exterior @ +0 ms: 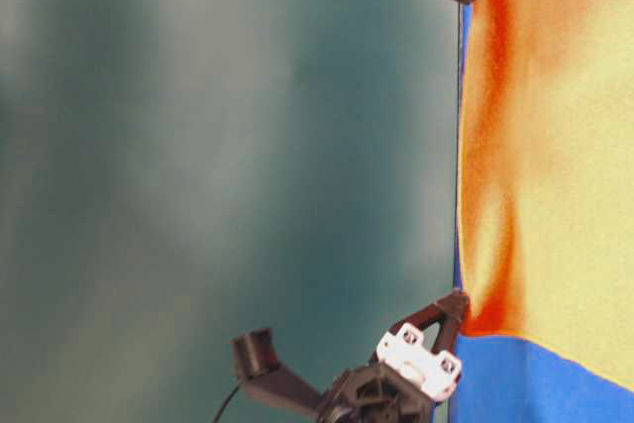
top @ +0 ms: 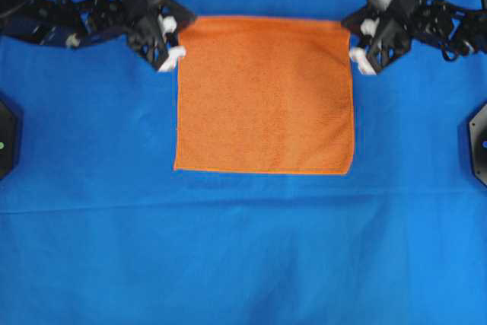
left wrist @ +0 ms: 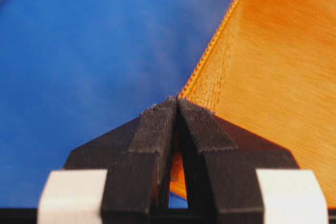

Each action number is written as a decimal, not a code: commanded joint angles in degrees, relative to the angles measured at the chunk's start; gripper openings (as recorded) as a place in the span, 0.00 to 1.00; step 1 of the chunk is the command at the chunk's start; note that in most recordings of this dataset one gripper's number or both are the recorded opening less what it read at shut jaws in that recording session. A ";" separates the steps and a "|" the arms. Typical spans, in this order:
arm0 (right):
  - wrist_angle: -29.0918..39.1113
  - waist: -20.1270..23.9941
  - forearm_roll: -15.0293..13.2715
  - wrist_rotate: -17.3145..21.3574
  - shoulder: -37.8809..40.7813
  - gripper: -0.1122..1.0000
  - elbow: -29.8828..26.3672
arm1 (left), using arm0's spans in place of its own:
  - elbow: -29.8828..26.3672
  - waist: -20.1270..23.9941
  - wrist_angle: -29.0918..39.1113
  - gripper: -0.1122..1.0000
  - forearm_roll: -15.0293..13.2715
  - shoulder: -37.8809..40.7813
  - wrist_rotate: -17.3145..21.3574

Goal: Fold the orange towel.
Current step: 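Lift the far corners and pull them toward the near edge, then lay the far edge onto the near edge and release both grippers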

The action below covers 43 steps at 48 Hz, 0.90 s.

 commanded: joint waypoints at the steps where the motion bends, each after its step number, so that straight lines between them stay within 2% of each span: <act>1: 3.08 2.90 0.53 0.18 -4.66 0.12 0.26 | 0.97 -2.46 0.09 0.11 0.09 -4.31 -0.09; 9: 7.47 9.58 3.08 0.26 -11.60 0.12 2.46 | 4.13 -8.79 2.55 0.11 0.09 -10.28 -0.18; 17: 10.81 17.05 6.50 0.26 -15.56 0.12 4.31 | 5.63 -15.73 5.45 0.11 0.09 -11.43 -0.97; 22: 12.13 20.74 9.05 0.26 -15.91 0.12 4.75 | 5.71 -20.21 8.00 0.11 0.09 -11.34 -2.37; 27: 12.92 24.35 11.60 0.26 -15.73 0.12 4.66 | 5.71 -24.52 9.49 0.11 0.00 -11.16 -5.45; 36: 12.92 30.15 15.03 0.26 -14.59 0.12 4.57 | 5.71 -29.53 9.84 0.11 0.09 -10.72 -10.28; 43: 12.92 32.34 16.08 0.26 -12.92 0.12 4.22 | 5.63 -30.76 9.84 0.11 0.09 -10.55 -10.81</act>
